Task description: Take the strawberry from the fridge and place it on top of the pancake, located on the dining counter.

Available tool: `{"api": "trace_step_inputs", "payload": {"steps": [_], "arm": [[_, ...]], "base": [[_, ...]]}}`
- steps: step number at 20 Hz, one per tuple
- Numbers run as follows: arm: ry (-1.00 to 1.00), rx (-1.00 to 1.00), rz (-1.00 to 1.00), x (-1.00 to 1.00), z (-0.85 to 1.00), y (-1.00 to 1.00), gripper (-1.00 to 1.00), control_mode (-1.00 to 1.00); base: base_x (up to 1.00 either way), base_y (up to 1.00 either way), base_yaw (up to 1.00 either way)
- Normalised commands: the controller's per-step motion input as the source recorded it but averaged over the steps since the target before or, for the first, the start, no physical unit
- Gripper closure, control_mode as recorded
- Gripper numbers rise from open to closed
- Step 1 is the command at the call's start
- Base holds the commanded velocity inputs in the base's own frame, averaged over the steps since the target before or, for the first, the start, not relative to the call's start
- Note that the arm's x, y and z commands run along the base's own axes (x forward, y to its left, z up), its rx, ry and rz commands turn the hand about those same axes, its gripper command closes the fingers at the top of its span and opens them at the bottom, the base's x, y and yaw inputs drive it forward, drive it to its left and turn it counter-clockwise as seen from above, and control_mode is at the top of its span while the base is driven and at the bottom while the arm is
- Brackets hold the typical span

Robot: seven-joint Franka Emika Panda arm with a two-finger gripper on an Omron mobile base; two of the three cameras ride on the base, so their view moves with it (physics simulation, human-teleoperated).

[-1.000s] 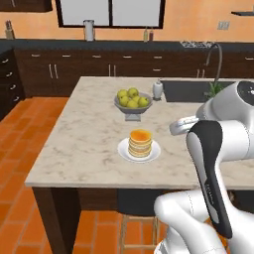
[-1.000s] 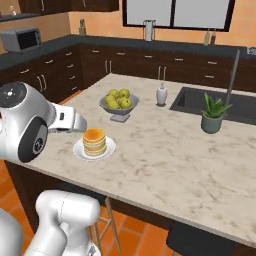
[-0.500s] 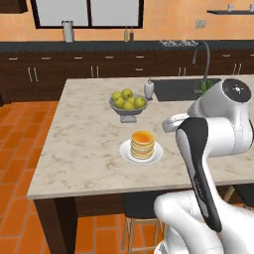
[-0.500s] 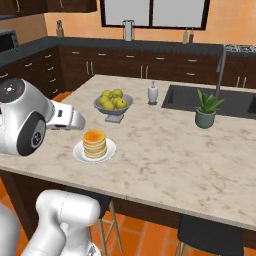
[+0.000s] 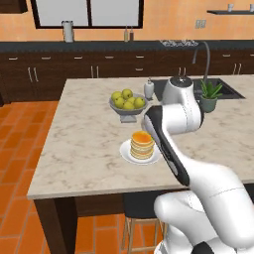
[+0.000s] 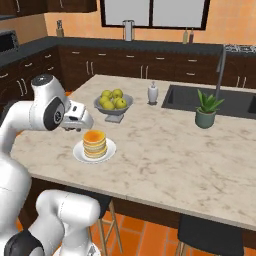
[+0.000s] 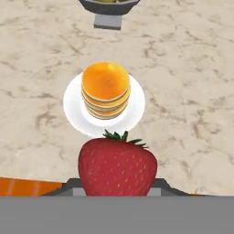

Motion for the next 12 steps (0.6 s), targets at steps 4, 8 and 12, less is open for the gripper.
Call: {"api": "trace_step_inputs", "payload": {"steps": [4, 8, 12], "arm": [[0.02, 0.02, 0.00, 0.99, -0.23, -0.04, 1.00, -1.00], [-0.03, 0.00, 0.00, 0.70, -0.48, 0.00, 1.00, -1.00], [-0.03, 0.00, 0.00, 0.56, -0.56, 0.06, 1.00, -1.00]], "base": [[0.00, 0.00, 0.00], [0.00, 0.00, 0.00], [0.00, 0.00, 0.00]]}}
